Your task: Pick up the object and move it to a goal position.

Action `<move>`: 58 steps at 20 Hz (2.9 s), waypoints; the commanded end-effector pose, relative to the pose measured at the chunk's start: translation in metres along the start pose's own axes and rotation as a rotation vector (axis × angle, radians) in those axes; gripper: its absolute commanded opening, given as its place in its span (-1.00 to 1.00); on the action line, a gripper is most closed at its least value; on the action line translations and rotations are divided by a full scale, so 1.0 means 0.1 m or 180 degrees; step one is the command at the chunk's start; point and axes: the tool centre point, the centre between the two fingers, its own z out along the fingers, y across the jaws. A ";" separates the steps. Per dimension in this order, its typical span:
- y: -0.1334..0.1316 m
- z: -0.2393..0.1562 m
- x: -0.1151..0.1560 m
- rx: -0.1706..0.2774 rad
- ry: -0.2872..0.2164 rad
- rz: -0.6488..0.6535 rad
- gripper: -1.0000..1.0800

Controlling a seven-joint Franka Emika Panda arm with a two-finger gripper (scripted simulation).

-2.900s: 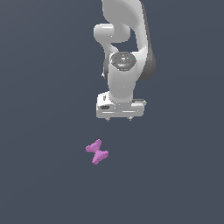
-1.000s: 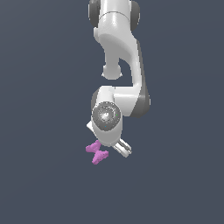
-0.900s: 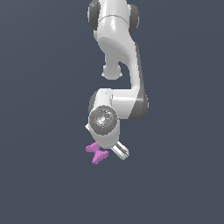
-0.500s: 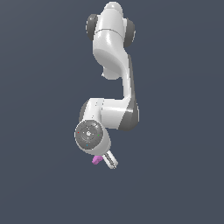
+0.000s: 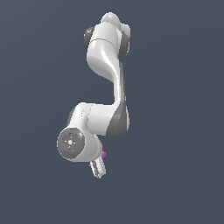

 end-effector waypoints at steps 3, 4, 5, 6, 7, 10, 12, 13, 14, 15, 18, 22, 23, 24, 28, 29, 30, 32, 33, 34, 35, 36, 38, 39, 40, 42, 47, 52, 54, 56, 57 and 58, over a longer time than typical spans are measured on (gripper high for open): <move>0.14 0.31 0.26 -0.0140 -0.0117 0.0408 0.62; 0.15 0.33 0.29 -0.0144 -0.0132 0.0472 0.62; 0.16 0.34 0.31 -0.0148 -0.0147 0.0533 0.62; 0.17 0.36 0.34 -0.0151 -0.0160 0.0590 0.62; 0.18 0.37 0.36 -0.0154 -0.0173 0.0644 0.62; 0.21 0.40 0.42 -0.0162 -0.0205 0.0783 0.62; 0.22 0.42 0.45 -0.0166 -0.0222 0.0855 0.62; 0.23 0.43 0.46 -0.0168 -0.0229 0.0885 0.62; 0.23 0.43 0.47 -0.0169 -0.0235 0.0911 0.62; 0.24 0.44 0.48 -0.0170 -0.0240 0.0933 0.62; 0.25 0.45 0.49 -0.0171 -0.0248 0.0968 0.62; 0.25 0.45 0.49 -0.0171 -0.0248 0.0970 -1.00; 0.25 0.45 0.49 -0.0171 -0.0248 0.0970 -1.00; 0.25 0.45 0.49 -0.0171 -0.0248 0.0970 -1.00; 0.25 0.45 0.49 -0.0171 -0.0248 0.0970 -1.00; 0.25 0.45 0.49 -0.0171 -0.0248 0.0970 -1.00; 0.05 -0.05 0.33 0.0083 -0.0183 0.0861 -1.00; 0.05 -0.05 0.33 0.0083 -0.0183 0.0861 -1.00; 0.05 -0.05 0.32 0.0083 -0.0183 0.0861 -1.00; 0.05 -0.05 0.32 0.0084 -0.0183 0.0862 -1.00; 0.05 -0.05 0.32 0.0084 -0.0183 0.0862 -1.00; 0.05 -0.05 0.32 0.0085 -0.0183 0.0864 -1.00; 0.05 -0.05 0.31 0.0087 -0.0184 0.0866 -1.00; 0.05 -0.05 0.31 0.0088 -0.0185 0.0868 -1.00; 0.05 -0.05 0.30 0.0090 -0.0186 0.0871 -1.00; 0.06 -0.05 0.29 0.0094 -0.0187 0.0876 -1.00; 0.06 -0.05 0.23 0.0114 -0.0196 0.0904 -1.00; 0.06 -0.05 0.11 0.0152 -0.0213 0.0958 -1.00; 0.06 -0.05 0.04 0.0172 -0.0222 0.0988 -1.00; 0.06 -0.05 -0.03 0.0196 -0.0233 0.1022 -1.00; 0.06 -0.05 -0.07 0.0209 -0.0239 0.1040 -1.00; 0.05 -0.05 -0.12 0.0222 -0.0245 0.1060 -1.00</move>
